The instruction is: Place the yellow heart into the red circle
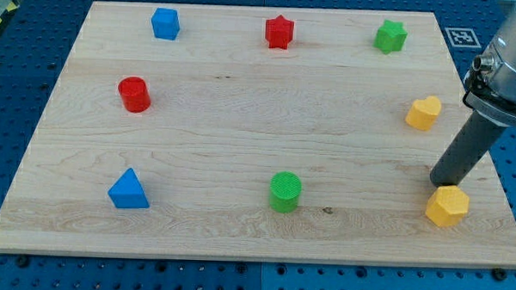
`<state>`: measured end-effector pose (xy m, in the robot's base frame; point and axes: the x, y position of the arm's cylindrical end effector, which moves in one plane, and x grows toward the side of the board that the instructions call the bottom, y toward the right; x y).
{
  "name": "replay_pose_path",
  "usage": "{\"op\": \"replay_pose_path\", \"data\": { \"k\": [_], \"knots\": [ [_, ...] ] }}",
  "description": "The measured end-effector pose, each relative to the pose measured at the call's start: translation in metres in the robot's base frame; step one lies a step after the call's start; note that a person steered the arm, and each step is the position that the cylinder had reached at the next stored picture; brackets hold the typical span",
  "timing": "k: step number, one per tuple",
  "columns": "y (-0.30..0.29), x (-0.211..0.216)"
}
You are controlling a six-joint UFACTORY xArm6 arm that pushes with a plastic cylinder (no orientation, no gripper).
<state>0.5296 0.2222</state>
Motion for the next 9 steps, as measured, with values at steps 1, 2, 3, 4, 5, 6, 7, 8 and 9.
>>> {"op": "replay_pose_path", "data": {
  "k": [1, 2, 3, 4, 5, 6, 7, 8, 9],
  "knots": [
    [0.000, 0.000],
    [-0.012, -0.008],
    [-0.045, -0.037],
    [-0.069, -0.049],
    [-0.071, -0.049],
    [-0.071, -0.047],
    [-0.071, -0.041],
    [-0.065, -0.041],
    [-0.037, -0.033]
  ]
}}
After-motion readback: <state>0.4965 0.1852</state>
